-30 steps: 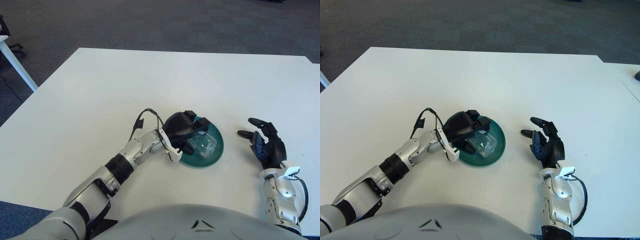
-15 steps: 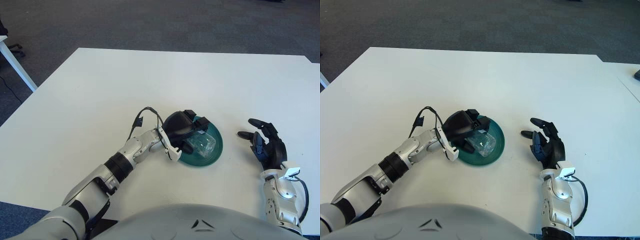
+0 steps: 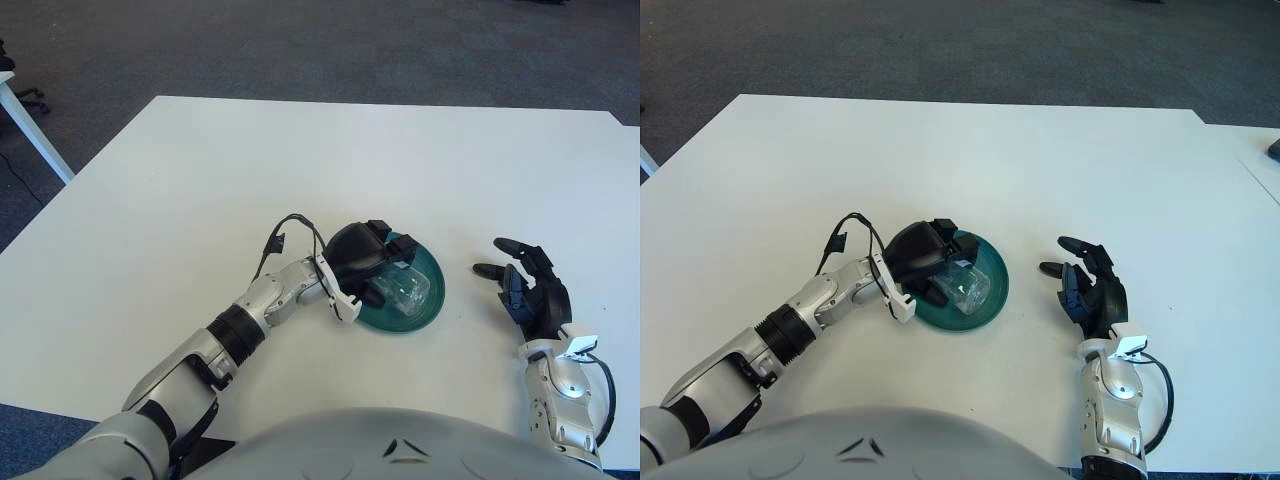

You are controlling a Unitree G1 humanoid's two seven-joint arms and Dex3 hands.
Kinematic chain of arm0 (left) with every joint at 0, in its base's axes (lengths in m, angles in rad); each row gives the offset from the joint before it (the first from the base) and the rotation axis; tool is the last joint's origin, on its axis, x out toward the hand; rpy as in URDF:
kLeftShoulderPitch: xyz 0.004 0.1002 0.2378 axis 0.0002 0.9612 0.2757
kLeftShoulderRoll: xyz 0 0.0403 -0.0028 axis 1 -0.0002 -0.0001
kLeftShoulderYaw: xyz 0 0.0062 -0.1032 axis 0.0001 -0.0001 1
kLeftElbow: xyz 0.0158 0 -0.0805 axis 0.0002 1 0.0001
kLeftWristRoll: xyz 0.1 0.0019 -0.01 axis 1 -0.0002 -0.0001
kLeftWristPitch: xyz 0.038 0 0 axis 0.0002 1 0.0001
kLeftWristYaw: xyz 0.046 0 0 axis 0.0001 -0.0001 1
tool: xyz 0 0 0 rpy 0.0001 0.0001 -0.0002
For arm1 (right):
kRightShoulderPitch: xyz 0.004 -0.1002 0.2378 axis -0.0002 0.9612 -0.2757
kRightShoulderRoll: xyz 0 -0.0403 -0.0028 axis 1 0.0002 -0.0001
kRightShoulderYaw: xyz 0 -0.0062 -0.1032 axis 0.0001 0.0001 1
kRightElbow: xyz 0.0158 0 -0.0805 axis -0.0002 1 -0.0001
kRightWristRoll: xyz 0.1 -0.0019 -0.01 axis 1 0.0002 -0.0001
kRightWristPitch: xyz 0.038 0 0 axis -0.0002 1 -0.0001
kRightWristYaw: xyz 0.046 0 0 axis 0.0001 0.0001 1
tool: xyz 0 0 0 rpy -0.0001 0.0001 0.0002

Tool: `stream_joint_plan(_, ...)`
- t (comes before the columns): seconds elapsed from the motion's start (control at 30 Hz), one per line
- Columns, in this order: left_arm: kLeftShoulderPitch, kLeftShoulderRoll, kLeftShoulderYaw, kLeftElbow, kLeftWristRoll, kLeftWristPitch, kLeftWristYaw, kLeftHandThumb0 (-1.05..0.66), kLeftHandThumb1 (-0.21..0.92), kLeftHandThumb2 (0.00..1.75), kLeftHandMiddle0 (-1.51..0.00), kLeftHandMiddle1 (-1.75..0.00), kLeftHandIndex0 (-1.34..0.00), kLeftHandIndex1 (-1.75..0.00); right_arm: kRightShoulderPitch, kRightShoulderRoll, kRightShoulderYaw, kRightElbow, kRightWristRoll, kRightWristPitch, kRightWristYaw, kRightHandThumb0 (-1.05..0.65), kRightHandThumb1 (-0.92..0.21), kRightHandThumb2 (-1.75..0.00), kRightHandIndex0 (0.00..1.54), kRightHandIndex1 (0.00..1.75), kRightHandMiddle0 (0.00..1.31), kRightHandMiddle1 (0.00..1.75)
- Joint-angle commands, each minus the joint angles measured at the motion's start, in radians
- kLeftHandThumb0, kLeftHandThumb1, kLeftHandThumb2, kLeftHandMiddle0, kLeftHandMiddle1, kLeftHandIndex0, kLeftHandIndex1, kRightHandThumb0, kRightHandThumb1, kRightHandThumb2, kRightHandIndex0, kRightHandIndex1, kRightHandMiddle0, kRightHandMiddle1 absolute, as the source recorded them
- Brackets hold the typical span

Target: Put the bottle into the plate.

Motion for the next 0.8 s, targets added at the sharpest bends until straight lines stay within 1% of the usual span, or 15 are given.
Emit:
stream_joint_plan(0.0, -0.009, 0.013, 0.003, -0.005, -0.001, -0.004, -0.006, -0.41, 0.5, 1.08, -1.08, -1.75, -0.46, -1.75, -0.004, 0.006, 0.002, -0.015, 0.0, 0.013, -0.007, -0.52, -0.9, -0.57, 0.57, 0.91, 0.29, 1.0)
stream_joint_plan(0.4, -0.012, 0.016, 0.003, 0.003, -0.003, -0.008, -0.002, -0.41, 0.5, 1.08, -1.08, -1.75, -0.46, -1.75, -0.008, 0.007, 0.006, -0.01, -0.004, 0.012, -0.011, -0.52, -0.9, -0.57, 0.57, 0.91, 0.29, 1.0)
stream_joint_plan(0.43, 0.029, 0.015, -0.003, -0.015, 0.026, 0.053, -0.02, -0.41, 0.5, 1.08, -1.08, -1.75, -0.46, -1.75, -0.009, 0.008, 0.006, -0.008, -0.005, 0.012, -0.012, -0.52, -0.9, -0.57, 0.57, 0.91, 0.29, 1.0)
stream_joint_plan(0.47, 0.06, 0.015, -0.007, -0.029, 0.048, 0.098, -0.034, -0.64, 0.65, 1.0, -0.71, -1.2, -0.3, -1.22, -0.01, 0.008, 0.007, -0.007, -0.006, 0.011, -0.013, -0.52, -0.9, -0.57, 0.57, 0.91, 0.29, 1.0)
stream_joint_plan(0.5, 0.081, 0.015, -0.01, -0.06, 0.067, 0.139, -0.065, -0.79, 0.75, 0.95, -0.5, -0.78, -0.19, -0.86, -0.01, 0.008, 0.007, -0.006, -0.006, 0.011, -0.013, -0.52, -0.9, -0.57, 0.57, 0.91, 0.29, 1.0)
stream_joint_plan(0.53, 0.092, 0.016, -0.013, -0.082, 0.078, 0.165, -0.088, -0.88, 0.81, 0.94, -0.36, -0.51, -0.12, -0.61, -0.011, 0.008, 0.008, -0.006, -0.006, 0.011, -0.013, -0.52, -0.9, -0.57, 0.57, 0.91, 0.29, 1.0)
stream_joint_plan(0.57, 0.095, 0.021, -0.014, -0.096, 0.083, 0.172, -0.096, -0.91, 0.83, 0.94, -0.31, -0.42, -0.1, -0.52, -0.011, 0.008, 0.008, -0.006, -0.006, 0.011, -0.014, -0.52, -0.9, -0.57, 0.57, 0.91, 0.29, 1.0)
stream_joint_plan(0.6, 0.098, 0.026, -0.015, -0.106, 0.086, 0.179, -0.101, -0.96, 0.86, 0.94, -0.23, -0.27, -0.06, -0.37, -0.011, 0.008, 0.008, -0.006, -0.006, 0.011, -0.014, -0.52, -0.9, -0.57, 0.57, 0.91, 0.29, 1.0)
stream_joint_plan(0.63, 0.099, 0.032, -0.017, -0.112, 0.098, 0.181, -0.088, -0.99, 0.88, 0.94, -0.18, -0.18, -0.04, -0.27, -0.011, 0.008, 0.008, -0.006, -0.006, 0.011, -0.014, -0.52, -0.9, -0.57, 0.57, 0.91, 0.29, 1.0)
stream_joint_plan(0.67, 0.101, 0.037, -0.019, -0.117, 0.106, 0.184, -0.079, -1.01, 0.9, 0.96, -0.13, -0.12, -0.02, -0.19, -0.011, 0.008, 0.008, -0.006, -0.006, 0.011, -0.014, -0.52, -0.9, -0.57, 0.57, 0.91, 0.29, 1.0)
stream_joint_plan(0.77, 0.097, 0.049, -0.02, -0.128, 0.129, 0.179, -0.036, -1.03, 0.91, 1.0, -0.07, -0.05, -0.01, -0.08, -0.01, 0.008, 0.008, -0.006, -0.006, 0.011, -0.014, -0.52, -0.9, -0.57, 0.57, 0.91, 0.29, 1.0)
